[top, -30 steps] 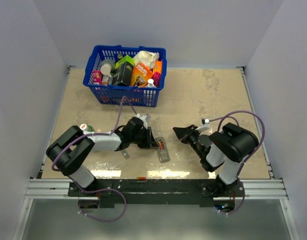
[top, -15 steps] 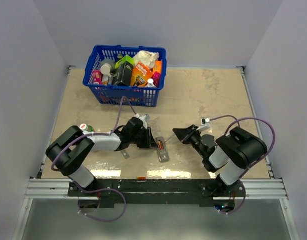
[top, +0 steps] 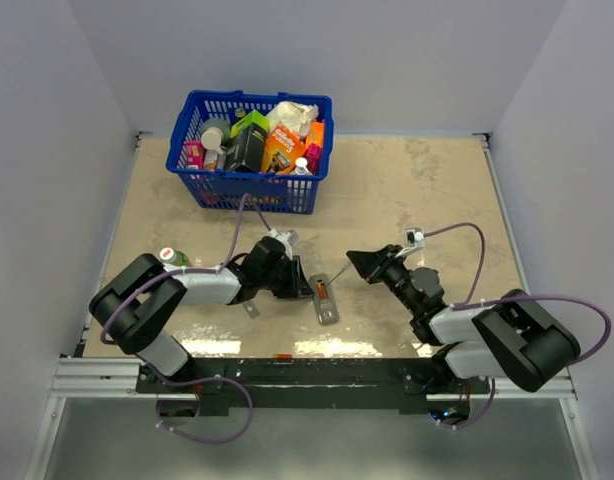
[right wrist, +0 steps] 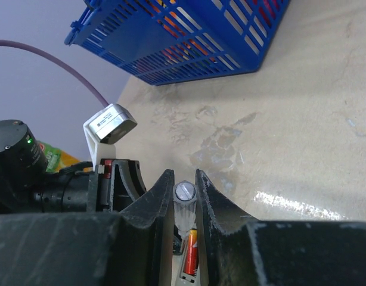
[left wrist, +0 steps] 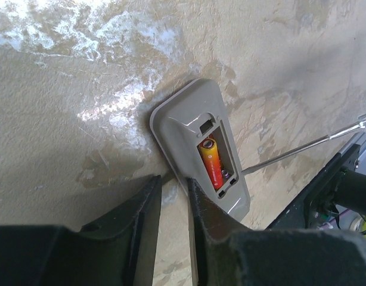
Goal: Unload the batteries from the remote control
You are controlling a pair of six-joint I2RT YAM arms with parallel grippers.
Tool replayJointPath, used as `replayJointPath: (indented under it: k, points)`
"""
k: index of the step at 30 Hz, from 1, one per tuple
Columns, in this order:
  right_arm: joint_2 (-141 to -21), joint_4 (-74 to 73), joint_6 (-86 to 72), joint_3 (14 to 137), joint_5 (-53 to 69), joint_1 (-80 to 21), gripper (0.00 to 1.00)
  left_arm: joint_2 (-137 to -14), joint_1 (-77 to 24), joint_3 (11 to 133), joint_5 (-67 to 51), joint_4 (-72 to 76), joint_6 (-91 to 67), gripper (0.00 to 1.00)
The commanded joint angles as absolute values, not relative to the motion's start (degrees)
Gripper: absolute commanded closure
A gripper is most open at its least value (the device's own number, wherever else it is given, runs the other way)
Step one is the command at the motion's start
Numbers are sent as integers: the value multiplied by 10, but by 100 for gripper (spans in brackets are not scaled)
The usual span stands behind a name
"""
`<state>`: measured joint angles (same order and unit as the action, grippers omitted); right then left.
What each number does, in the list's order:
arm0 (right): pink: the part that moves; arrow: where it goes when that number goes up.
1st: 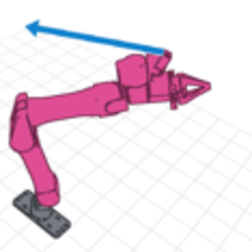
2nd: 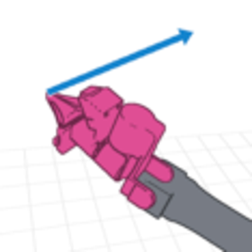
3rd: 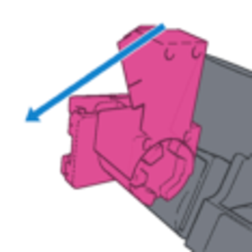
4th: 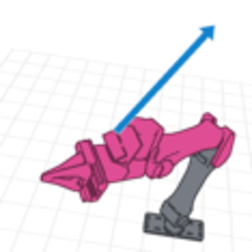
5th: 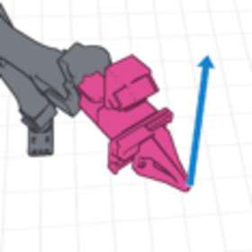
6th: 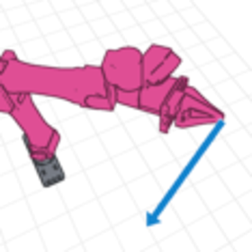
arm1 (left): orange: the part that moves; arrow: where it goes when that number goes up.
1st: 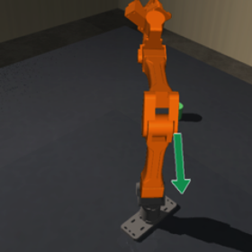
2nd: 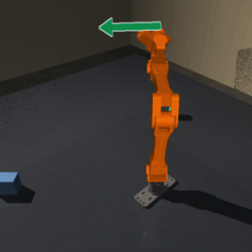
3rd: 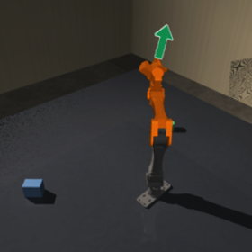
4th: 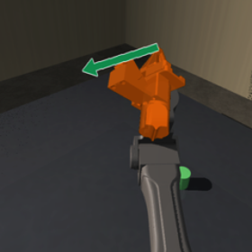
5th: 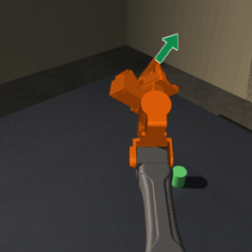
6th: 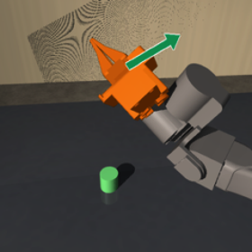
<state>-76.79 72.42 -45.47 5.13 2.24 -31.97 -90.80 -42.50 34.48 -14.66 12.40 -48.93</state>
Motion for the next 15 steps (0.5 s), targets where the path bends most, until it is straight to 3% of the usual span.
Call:
replayJointPath:
  k: [1, 15]
  points:
    - [-747, 689, -418, 74, 38, -319, 100, -890, -427, 338, -138, 131, -486, 71]
    - [-819, 722, -390, 84, 25, -319, 100, -892, -427, 350, -152, 137, -483, 70]
